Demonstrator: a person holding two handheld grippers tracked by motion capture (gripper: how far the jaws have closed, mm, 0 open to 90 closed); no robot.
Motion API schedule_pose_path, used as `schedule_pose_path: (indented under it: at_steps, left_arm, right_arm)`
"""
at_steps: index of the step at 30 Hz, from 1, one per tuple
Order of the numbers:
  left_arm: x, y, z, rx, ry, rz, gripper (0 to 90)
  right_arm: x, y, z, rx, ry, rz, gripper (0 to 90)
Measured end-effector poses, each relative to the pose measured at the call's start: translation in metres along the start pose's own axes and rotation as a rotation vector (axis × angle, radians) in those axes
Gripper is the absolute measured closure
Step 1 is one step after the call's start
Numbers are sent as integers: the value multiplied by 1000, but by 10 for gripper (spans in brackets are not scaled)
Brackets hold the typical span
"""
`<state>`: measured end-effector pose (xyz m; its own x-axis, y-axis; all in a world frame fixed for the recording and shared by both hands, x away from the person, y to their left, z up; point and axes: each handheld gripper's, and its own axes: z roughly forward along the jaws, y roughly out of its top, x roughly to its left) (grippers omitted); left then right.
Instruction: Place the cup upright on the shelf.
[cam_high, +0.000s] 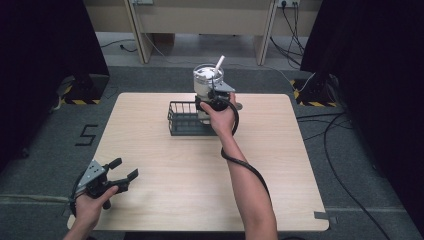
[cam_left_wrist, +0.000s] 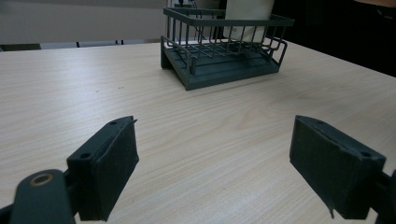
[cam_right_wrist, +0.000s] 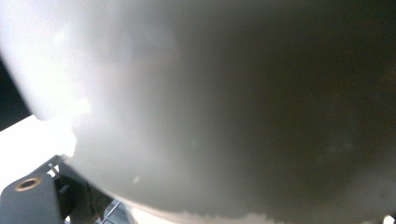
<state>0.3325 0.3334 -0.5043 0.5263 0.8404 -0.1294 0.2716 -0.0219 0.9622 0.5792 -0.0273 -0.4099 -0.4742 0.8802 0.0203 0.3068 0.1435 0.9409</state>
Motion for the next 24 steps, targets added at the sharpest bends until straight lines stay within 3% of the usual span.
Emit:
schedule_pose_path:
  at_steps: [12,24]
  left_arm:
    - [0,0,0,-1,-5,1,146]
    - [-2,0,1,3,-11,4,146]
  right_arm:
    - [3,-8,7,12,-2,-8,110]
    - [4,-15,6,-23,3,-15,101]
